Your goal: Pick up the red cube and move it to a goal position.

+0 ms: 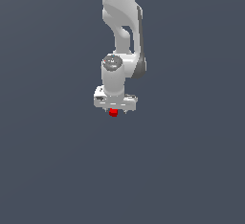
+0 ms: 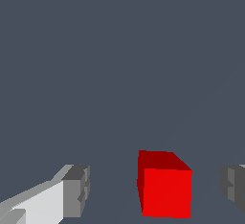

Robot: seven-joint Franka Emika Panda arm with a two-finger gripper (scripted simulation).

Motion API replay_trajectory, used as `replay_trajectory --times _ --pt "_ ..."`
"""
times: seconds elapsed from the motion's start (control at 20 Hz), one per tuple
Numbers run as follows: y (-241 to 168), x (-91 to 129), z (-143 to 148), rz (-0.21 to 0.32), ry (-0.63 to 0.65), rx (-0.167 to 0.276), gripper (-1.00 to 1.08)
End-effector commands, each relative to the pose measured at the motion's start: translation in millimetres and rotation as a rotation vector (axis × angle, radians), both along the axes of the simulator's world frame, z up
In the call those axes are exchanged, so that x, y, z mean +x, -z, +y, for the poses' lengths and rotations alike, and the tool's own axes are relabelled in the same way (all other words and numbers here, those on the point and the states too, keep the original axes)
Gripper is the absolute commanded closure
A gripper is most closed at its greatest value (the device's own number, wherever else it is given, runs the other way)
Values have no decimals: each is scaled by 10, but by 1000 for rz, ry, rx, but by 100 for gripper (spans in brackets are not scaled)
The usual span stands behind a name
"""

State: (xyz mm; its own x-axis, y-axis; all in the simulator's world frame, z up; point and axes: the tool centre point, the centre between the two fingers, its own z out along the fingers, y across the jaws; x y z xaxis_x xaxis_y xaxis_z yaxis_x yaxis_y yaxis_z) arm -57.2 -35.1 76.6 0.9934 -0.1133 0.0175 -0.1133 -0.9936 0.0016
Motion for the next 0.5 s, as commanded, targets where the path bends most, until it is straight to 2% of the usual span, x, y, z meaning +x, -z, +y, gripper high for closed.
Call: replay_trajectory --times 0.0,0.45 --pt "180 -112 -50 5 16 1 -92" --pt "538 -318 -141 16 45 3 -92"
